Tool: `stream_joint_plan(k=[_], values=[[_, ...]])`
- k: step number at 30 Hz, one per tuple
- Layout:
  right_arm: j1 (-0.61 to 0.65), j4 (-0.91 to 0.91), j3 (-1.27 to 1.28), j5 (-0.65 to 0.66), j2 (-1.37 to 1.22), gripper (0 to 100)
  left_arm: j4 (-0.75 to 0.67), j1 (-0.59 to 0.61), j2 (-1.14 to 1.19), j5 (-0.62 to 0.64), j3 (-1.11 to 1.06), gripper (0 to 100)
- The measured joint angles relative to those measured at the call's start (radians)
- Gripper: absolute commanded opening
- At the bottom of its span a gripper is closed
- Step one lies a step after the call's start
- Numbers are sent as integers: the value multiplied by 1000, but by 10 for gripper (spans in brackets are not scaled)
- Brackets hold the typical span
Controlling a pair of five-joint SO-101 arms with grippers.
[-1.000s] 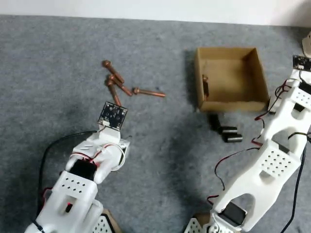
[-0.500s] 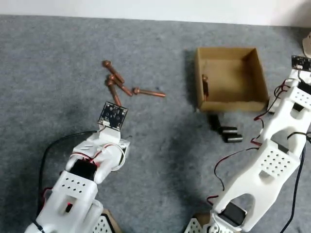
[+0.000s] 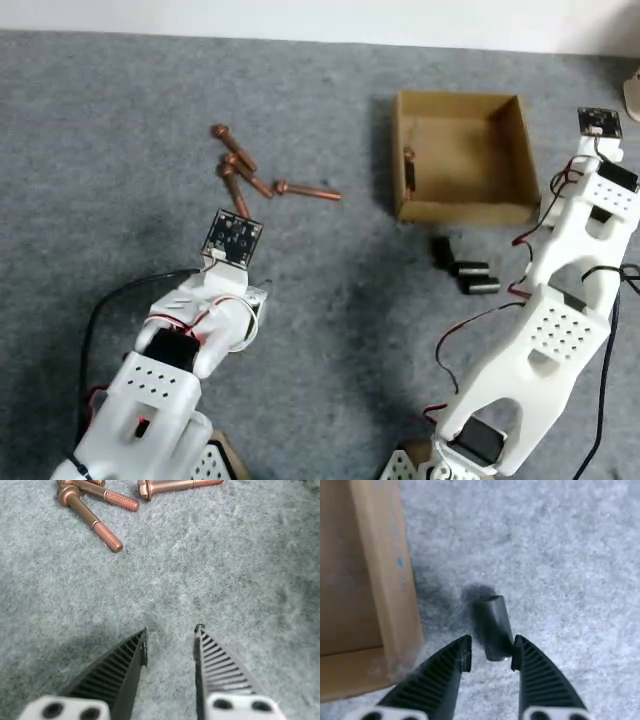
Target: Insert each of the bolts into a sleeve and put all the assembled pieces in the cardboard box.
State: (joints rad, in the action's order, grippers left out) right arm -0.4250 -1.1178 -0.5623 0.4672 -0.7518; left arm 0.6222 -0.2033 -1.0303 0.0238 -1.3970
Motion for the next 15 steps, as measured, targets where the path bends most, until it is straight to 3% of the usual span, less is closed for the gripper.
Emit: stream_joint_plan(k=[15], values=[[-3,-8,-61,28,-170,135,0,-2,0,0,0,153]])
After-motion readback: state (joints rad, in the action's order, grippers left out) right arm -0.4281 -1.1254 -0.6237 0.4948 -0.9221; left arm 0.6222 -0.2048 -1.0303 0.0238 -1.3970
